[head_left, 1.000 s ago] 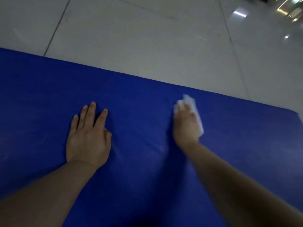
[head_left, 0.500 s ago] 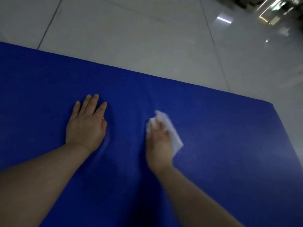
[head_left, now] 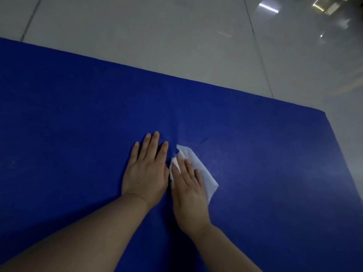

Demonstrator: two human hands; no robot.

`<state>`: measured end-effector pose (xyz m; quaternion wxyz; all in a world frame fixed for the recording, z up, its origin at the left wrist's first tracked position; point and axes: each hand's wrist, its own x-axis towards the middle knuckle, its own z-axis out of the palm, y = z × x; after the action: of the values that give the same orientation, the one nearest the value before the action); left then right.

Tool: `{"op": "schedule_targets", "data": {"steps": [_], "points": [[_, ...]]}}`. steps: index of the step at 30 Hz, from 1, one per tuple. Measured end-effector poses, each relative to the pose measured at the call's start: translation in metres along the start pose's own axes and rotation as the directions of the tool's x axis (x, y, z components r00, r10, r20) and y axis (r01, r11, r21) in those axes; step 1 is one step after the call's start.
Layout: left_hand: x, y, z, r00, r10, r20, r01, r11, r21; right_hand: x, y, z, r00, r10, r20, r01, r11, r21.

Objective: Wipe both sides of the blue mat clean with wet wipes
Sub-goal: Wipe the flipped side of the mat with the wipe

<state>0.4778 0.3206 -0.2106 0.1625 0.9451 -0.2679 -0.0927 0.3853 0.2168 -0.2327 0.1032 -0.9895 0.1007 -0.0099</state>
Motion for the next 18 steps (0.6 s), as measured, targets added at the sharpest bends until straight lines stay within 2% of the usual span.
{"op": "schedule_targets", "data": {"steps": [1, 2, 3, 5, 6, 7, 8, 9, 10, 11, 12, 13, 14, 15, 17, 18], "points": [[0.000, 0.001, -0.002, 1.000, 0.000, -0.002, 0.000, 1.000, -0.005, -0.001, 0.009, -0.003, 0.999, -0.042, 0.013, 0.042, 0.999, -0.008], [-0.001, 0.001, -0.003, 1.000, -0.004, -0.011, 0.004, 1.000, -0.013, -0.001, 0.027, -0.012, 1.000, 0.010, -0.004, -0.010, 1.000, -0.025], [-0.001, 0.001, -0.003, 1.000, -0.009, -0.016, 0.009, 1.000, -0.019, -0.001, 0.049, -0.017, 0.989, 0.137, -0.052, -0.139, 0.989, -0.043], [-0.003, 0.000, -0.002, 1.000, -0.004, -0.016, 0.003, 0.999, -0.036, -0.003, 0.092, -0.031, 0.878, 0.454, -0.152, -0.460, 0.888, -0.011], [-0.003, 0.000, 0.000, 1.000, -0.002, -0.019, 0.001, 0.999, -0.036, -0.004, 0.100, -0.035, 0.821, 0.550, -0.154, -0.557, 0.831, 0.001], [-0.002, 0.000, 0.000, 1.000, -0.008, -0.025, 0.007, 0.999, -0.032, -0.005, 0.093, -0.033, 0.801, 0.585, -0.128, -0.590, 0.807, -0.005], [-0.002, 0.000, 0.000, 1.000, -0.015, -0.024, 0.014, 1.000, -0.028, -0.006, 0.072, -0.030, 0.839, 0.535, -0.096, -0.537, 0.844, 0.013], [-0.002, 0.001, 0.000, 1.000, -0.020, -0.014, 0.020, 0.999, -0.025, -0.014, 0.048, -0.023, 0.912, 0.408, -0.055, -0.407, 0.913, 0.022], [-0.002, 0.001, 0.000, 1.000, -0.022, 0.000, 0.022, 1.000, -0.020, -0.027, 0.027, -0.013, 0.976, 0.216, 0.005, -0.215, 0.976, -0.025], [-0.001, 0.001, 0.000, 1.000, -0.023, 0.011, 0.023, 1.000, -0.014, -0.040, 0.015, -0.008, 0.998, 0.007, 0.062, -0.003, 0.998, -0.067], [-0.001, 0.001, 0.000, 1.000, -0.027, 0.015, 0.027, 1.000, -0.014, -0.050, 0.015, -0.006, 0.986, -0.139, 0.093, 0.147, 0.986, -0.075], [-0.001, 0.001, -0.001, 0.999, -0.034, 0.018, 0.035, 0.999, -0.014, -0.054, 0.026, -0.010, 0.982, -0.165, 0.095, 0.173, 0.982, -0.075], [-0.001, 0.002, -0.001, 0.999, -0.036, 0.018, 0.036, 0.999, -0.004, -0.054, 0.044, -0.015, 0.995, -0.087, 0.057, 0.091, 0.994, -0.056], [-0.001, 0.002, -0.002, 0.999, -0.034, 0.025, 0.034, 0.999, 0.011, -0.053, 0.060, -0.021, 0.995, 0.100, 0.000, -0.100, 0.995, -0.004], [-0.002, 0.002, -0.002, 0.999, -0.033, 0.038, 0.031, 0.999, 0.041, -0.045, 0.080, -0.025, 0.909, 0.407, -0.093, -0.409, 0.913, 0.000], [-0.002, 0.002, -0.002, 0.999, -0.033, 0.031, 0.032, 0.999, 0.041, -0.038, 0.070, -0.023, 0.871, 0.474, -0.131, -0.479, 0.878, -0.006]]}}
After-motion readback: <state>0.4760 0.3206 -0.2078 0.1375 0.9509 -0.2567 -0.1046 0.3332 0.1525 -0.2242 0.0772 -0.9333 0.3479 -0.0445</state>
